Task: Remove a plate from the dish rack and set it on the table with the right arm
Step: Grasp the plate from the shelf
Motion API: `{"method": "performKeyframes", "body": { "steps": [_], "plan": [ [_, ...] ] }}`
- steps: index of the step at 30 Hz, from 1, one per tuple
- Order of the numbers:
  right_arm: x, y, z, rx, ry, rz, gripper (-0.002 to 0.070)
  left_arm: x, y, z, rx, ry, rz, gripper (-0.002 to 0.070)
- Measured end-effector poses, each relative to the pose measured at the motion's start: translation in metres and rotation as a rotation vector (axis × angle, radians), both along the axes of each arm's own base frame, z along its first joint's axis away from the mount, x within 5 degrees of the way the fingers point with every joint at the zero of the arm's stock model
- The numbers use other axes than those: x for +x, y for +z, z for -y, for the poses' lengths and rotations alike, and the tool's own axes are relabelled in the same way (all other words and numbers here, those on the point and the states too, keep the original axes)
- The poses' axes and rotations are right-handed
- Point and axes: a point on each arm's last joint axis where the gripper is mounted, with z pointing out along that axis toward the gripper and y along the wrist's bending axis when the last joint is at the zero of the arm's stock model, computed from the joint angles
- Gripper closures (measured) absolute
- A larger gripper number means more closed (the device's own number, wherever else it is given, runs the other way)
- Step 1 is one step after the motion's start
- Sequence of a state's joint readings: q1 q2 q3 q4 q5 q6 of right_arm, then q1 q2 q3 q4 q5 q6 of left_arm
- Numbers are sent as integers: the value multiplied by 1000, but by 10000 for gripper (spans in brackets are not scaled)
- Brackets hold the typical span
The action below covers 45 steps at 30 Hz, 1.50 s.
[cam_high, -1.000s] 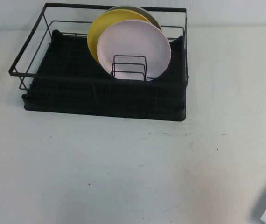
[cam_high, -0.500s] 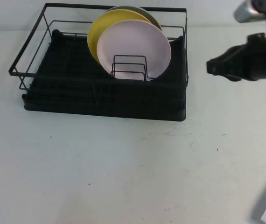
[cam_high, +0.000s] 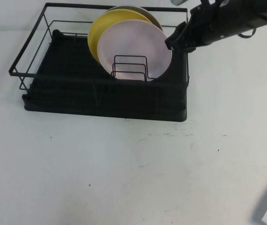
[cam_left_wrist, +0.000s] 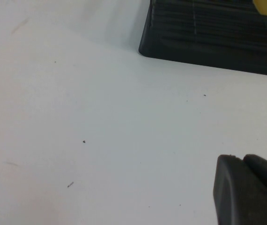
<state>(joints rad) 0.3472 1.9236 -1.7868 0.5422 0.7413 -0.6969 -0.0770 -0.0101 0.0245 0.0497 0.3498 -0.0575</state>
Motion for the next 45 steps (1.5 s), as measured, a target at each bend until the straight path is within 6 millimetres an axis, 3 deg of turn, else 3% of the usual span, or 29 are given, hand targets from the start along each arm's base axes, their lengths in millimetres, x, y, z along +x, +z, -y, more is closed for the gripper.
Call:
{"method": "performKeyframes", "body": {
  "steps": [3,8,13,24,45],
  "plan": [
    [6,5,-6,-31,15,91,400,0,0,0,0,0,0,679],
    [10,2,-19,-83,64,217,363,0,0,0,0,0,0,679],
    [22,-8,-28,-95,40,305,357,0,0,0,0,0,0,679],
    [26,-13,-28,-99,27,322,357,0,0,0,0,0,0,679],
    [45,-43,-32,-91,-36,340,357,0,0,0,0,0,0,679]
  ]
}}
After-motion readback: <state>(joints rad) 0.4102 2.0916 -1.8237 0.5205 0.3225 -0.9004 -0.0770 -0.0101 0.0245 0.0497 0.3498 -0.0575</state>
